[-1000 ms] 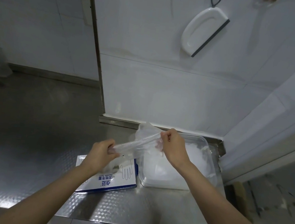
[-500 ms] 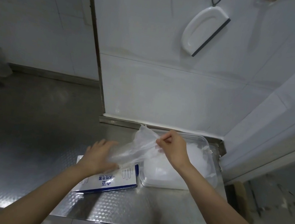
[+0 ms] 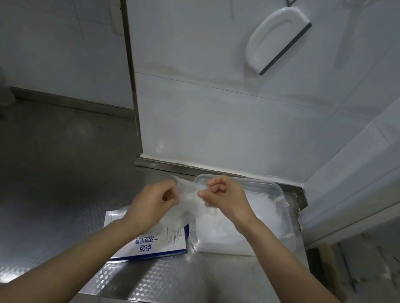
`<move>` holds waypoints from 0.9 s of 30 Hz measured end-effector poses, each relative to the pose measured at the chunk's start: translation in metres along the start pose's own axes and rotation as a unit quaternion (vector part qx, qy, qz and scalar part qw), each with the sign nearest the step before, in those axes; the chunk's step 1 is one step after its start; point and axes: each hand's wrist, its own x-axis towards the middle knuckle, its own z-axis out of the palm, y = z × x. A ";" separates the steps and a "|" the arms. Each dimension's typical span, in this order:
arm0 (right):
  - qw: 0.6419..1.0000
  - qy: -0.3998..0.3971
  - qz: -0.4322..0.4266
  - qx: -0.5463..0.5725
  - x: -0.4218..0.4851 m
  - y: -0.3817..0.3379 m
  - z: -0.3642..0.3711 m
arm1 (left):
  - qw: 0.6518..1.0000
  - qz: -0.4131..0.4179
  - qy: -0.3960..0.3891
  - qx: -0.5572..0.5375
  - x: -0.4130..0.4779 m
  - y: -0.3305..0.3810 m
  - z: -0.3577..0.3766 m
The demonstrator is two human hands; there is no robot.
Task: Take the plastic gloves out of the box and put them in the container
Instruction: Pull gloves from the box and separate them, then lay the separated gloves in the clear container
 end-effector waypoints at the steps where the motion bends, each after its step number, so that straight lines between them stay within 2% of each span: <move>1: 1.000 0.009 0.002 0.007 0.001 0.000 -0.002 | 1.000 -0.015 0.007 -0.006 -0.001 -0.004 -0.002; 3: 0.999 0.039 0.004 0.022 0.003 0.001 -0.006 | 0.999 -0.037 0.018 0.006 -0.003 -0.016 -0.007; 5: 0.997 0.067 0.001 0.039 0.005 0.003 -0.011 | 0.997 -0.033 -0.001 0.069 -0.008 -0.027 -0.012; 7: 0.996 0.076 -0.005 0.037 0.007 0.004 -0.014 | 0.984 -0.032 -0.068 0.162 -0.014 -0.041 -0.011; 9: 0.997 0.074 -0.011 0.024 0.007 0.005 -0.014 | 0.966 -0.072 -0.136 0.210 -0.024 -0.052 -0.004; 11: 0.997 0.074 -0.017 0.016 0.008 0.007 -0.013 | 0.953 -0.095 -0.194 0.213 -0.033 -0.058 0.005; 14: 0.997 0.073 -0.019 -0.001 0.009 0.009 -0.012 | 0.926 -0.081 -0.280 0.240 -0.039 -0.064 0.018; 16: 0.997 0.073 -0.020 -0.005 0.009 0.011 -0.012 | 0.909 -0.098 -0.340 0.219 -0.039 -0.066 0.021; 19: 0.997 0.071 -0.026 0.000 0.010 0.009 -0.016 | 0.894 -0.095 -0.380 0.217 -0.028 -0.060 0.016; 20: 0.997 0.071 -0.030 -0.004 0.011 0.007 -0.019 | 0.895 -0.094 -0.381 0.213 -0.021 -0.053 0.012; 22: 0.996 0.073 -0.039 -0.020 0.012 0.003 -0.026 | 0.921 -0.101 -0.333 0.176 -0.006 -0.036 0.000; 25: 0.995 0.048 -0.056 -0.073 0.013 -0.007 -0.036 | 0.979 -0.079 -0.151 0.112 0.020 -0.001 -0.017; 27: 0.987 -0.015 -0.066 -0.145 0.010 -0.019 -0.042 | 0.994 -0.031 -0.090 0.049 0.033 0.021 -0.024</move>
